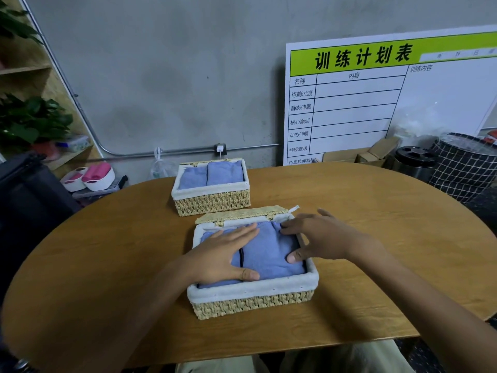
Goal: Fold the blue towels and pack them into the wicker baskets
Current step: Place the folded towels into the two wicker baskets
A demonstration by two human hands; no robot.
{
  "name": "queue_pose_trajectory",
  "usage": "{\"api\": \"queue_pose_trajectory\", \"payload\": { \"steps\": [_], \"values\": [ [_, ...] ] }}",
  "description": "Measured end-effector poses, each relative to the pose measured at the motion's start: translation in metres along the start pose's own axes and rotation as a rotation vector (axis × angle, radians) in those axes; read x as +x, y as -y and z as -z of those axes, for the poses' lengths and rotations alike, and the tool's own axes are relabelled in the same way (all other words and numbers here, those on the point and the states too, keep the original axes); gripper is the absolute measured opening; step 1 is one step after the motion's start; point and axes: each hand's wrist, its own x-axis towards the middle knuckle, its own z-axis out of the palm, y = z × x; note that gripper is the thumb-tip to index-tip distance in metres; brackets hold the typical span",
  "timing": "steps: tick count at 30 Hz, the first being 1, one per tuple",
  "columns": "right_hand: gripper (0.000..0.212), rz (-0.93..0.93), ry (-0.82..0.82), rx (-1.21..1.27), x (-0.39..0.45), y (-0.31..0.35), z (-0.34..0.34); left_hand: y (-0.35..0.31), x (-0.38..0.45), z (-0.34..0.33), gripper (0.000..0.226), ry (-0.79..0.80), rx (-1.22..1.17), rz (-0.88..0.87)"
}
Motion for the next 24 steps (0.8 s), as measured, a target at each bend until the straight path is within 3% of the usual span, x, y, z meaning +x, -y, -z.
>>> {"api": "queue_pose_trajectory", "payload": {
  "steps": [5,17,24],
  "values": [
    [0.067,0.022,-0.01,0.008,-0.004,0.002,0.0,0.002,0.0,-0.003,0.099,-0.018,0.003,-0.005],
    [0.065,0.059,-0.04,0.022,-0.001,0.001,-0.006,0.001,0.0,-0.004,0.085,-0.032,0.004,0.01],
    [0.061,0.032,-0.03,0.009,0.003,0.003,-0.013,-0.001,0.0,-0.006,0.089,-0.029,0.027,0.01]
  ]
}}
